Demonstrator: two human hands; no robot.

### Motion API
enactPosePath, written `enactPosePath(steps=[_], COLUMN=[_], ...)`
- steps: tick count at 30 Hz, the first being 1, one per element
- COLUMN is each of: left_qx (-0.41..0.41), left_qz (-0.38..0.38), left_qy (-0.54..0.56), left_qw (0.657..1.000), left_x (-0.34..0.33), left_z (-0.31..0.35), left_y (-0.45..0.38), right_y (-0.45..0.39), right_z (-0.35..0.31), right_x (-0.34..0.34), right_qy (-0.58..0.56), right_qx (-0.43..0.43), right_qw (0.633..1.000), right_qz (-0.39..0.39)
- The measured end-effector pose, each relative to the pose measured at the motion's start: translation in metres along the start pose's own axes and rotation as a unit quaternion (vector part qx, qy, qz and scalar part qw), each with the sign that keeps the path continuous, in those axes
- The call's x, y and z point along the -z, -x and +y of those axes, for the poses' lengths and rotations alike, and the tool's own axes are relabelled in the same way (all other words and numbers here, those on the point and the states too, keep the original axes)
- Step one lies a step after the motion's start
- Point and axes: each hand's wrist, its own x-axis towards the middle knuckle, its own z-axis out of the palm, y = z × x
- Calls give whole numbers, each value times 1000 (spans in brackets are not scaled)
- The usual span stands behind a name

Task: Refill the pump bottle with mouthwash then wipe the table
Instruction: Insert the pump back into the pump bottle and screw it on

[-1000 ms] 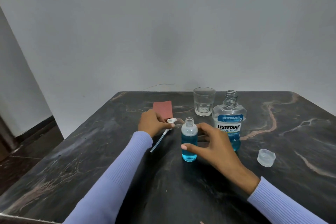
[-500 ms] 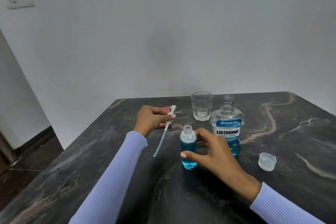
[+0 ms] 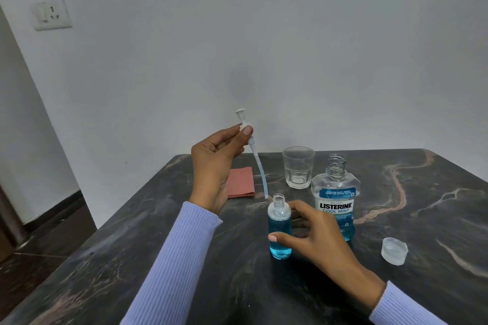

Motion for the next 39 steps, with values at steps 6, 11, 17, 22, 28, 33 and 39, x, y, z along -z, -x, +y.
enactPosePath(steps=[6, 11, 17, 22, 28, 33, 39], left_qx=[-4, -19, -55, -34, 7, 5, -16], left_qz=[-17, -22, -26, -53, -127, -164, -139], left_qy=[11, 19, 37, 20, -33, -72, -107], left_qw=[1000, 999, 997, 998, 991, 984, 984], left_x=[-5, -3, -11, -14, -9, -1, 5], left_z=[-6, -8, 2, -8, -32, -49, -67], left_y=[6, 10, 9, 14, 30, 42, 49], right_y=[0, -1, -1, -1, -1, -1, -1], right_z=[0, 0, 0, 0, 1, 1, 1], right_x=[1, 1, 1, 1, 0, 0, 0], right_qy=[5, 8, 5, 4, 6, 10, 19], right_qx=[5, 4, -2, -5, -3, -1, 4], right_qw=[1000, 1000, 1000, 1000, 1000, 1000, 1000], right_qz=[-1, -2, -5, -3, 4, 3, 4])
